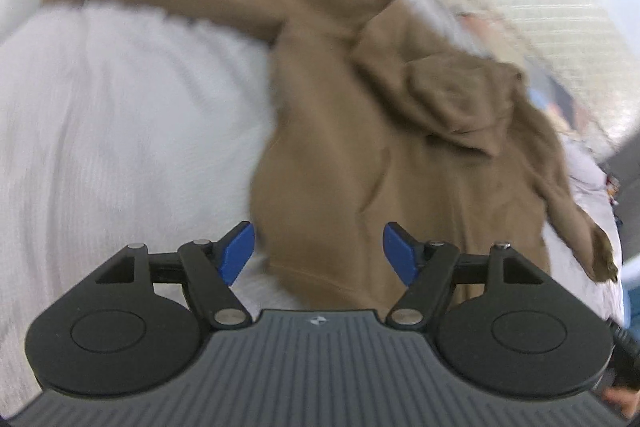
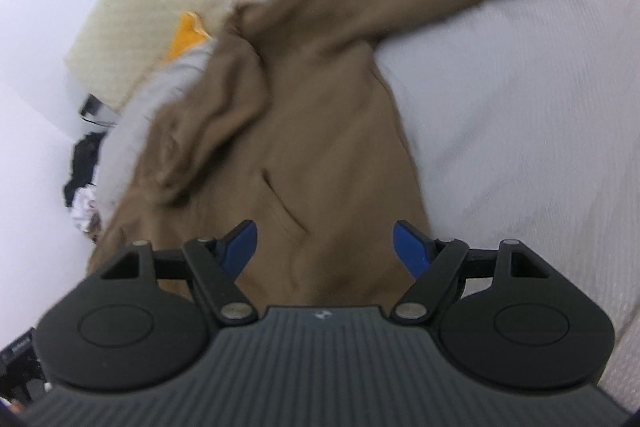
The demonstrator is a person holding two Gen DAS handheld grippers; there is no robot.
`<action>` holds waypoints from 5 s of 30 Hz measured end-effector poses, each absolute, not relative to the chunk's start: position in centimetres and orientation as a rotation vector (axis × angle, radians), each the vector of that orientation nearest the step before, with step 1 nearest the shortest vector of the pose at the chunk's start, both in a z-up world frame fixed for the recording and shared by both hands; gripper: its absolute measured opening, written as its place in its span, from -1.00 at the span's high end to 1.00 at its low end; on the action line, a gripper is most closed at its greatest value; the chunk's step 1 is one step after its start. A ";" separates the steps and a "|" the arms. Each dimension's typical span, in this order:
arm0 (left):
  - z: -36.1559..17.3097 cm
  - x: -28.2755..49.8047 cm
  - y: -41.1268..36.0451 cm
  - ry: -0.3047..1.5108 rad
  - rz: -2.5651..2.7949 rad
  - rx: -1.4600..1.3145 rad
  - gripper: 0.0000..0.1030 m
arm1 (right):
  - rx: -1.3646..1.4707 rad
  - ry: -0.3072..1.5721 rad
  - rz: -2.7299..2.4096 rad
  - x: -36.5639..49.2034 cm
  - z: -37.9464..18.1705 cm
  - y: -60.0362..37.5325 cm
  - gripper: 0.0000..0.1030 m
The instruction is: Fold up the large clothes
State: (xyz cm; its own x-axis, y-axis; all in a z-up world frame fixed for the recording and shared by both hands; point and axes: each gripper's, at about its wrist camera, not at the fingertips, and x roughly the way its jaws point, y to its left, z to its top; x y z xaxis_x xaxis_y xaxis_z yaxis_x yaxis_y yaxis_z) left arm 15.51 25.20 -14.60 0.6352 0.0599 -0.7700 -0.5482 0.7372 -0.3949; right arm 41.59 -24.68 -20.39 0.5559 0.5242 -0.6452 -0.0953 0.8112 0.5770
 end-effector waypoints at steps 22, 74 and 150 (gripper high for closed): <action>-22.1 25.4 30.3 0.826 0.513 -0.794 -0.46 | 0.659 0.982 0.333 44.4 -25.4 -24.6 -0.54; -17.2 19.9 29.0 0.916 0.234 -0.835 0.76 | 0.422 0.932 0.614 43.0 -20.2 -21.4 0.67; -14.6 45.4 16.1 0.960 0.265 -0.374 0.50 | -0.023 0.655 0.595 40.6 -21.6 -11.1 -0.48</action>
State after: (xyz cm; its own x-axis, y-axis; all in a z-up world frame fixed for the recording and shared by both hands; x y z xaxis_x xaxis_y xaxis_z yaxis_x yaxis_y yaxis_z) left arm 45.42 16.05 -14.56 0.5492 0.0547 -0.8339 -0.3811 0.9044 -0.1917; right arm 40.58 -11.08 -21.59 0.6336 0.5132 -0.5790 -0.5275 0.8340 0.1619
